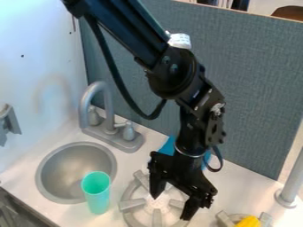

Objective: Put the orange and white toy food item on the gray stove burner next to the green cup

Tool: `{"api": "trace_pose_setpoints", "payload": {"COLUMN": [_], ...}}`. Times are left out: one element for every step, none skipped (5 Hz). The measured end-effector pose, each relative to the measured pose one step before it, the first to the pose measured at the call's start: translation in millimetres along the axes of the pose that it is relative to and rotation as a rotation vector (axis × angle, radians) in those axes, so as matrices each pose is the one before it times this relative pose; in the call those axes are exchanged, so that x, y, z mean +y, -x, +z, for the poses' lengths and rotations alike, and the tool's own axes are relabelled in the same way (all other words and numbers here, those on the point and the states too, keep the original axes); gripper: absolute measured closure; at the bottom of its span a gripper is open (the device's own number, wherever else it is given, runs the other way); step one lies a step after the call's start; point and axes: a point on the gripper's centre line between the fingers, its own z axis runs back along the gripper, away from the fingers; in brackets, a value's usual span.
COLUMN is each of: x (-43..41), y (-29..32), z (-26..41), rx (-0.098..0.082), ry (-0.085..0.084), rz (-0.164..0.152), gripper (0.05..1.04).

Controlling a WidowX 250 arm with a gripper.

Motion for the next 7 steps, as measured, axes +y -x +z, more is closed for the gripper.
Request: {"api": "trace_pose_setpoints", "payload": {"x": [-0.24, -0.98, -0.86, -4.87, -14.96, -5.9, -6.82], "y": [3.44, 9.59, -0.8, 1.15, -6.66, -3.12, -3.02], "z": [-7.78, -9.35, -2.0, -19.05, -20.6, -11.99, -12.76], "rx": [0.0255, 0.0219, -0.0164, 0.0264, 0.0289, 0.0158, 0.0351], "ry": [-0.0053, 0.0137, 0.0054, -0.016, -0.0058, 0.0102, -0.0054], "rz": [-0.0036, -0.1202, -0.1139, -0.0743, -0.0998, -0.042, -0.0159], "gripper": [0.083, 0.083, 0.083, 0.083, 0.083, 0.083, 0.083]}}
